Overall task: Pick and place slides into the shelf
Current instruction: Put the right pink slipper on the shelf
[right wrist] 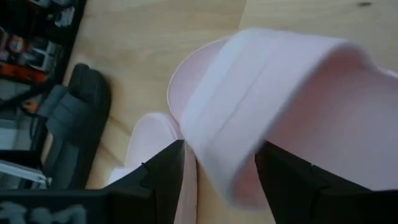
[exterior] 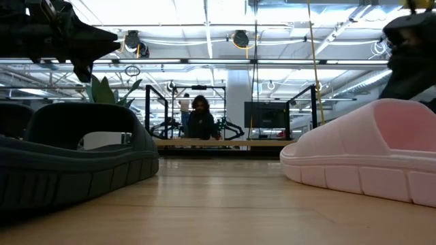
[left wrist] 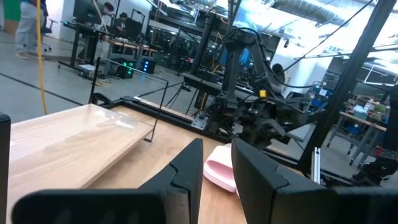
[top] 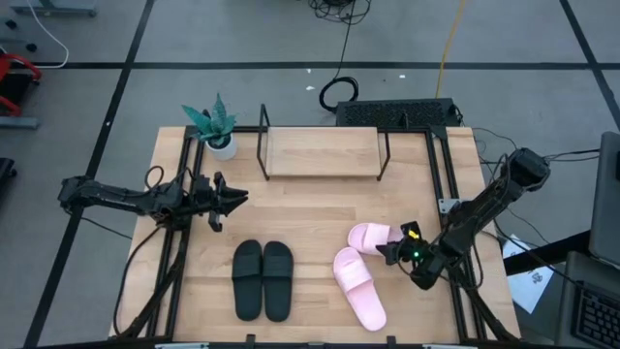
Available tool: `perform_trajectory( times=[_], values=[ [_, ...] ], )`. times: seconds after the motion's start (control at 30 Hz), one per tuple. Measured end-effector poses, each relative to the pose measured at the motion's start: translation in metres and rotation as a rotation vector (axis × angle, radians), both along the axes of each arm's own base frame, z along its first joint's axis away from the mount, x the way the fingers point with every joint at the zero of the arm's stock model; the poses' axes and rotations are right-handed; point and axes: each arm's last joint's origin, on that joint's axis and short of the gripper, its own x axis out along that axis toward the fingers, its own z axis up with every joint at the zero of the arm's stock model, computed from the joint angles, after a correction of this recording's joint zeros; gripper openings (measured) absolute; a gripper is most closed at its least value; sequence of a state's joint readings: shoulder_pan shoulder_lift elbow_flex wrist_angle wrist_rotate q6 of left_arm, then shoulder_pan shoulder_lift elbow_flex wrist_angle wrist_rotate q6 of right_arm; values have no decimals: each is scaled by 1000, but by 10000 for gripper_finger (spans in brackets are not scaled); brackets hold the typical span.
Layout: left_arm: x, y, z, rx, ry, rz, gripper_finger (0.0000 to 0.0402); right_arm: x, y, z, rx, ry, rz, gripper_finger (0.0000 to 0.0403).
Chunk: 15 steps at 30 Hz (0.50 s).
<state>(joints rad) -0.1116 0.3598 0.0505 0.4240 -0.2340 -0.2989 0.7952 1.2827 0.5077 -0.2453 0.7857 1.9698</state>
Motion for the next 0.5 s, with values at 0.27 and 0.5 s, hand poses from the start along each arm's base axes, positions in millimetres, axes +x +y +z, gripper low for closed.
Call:
perform_trajectory(
  times=[0.27,0.5],
  values=[
    [0,0,0,-1,0,-1,88,19,-18,-2,-17,-48,-36,130],
    [0,0,0,-1,0,-1,88,28,-25,17,-79,-138,15,11]
  ],
)
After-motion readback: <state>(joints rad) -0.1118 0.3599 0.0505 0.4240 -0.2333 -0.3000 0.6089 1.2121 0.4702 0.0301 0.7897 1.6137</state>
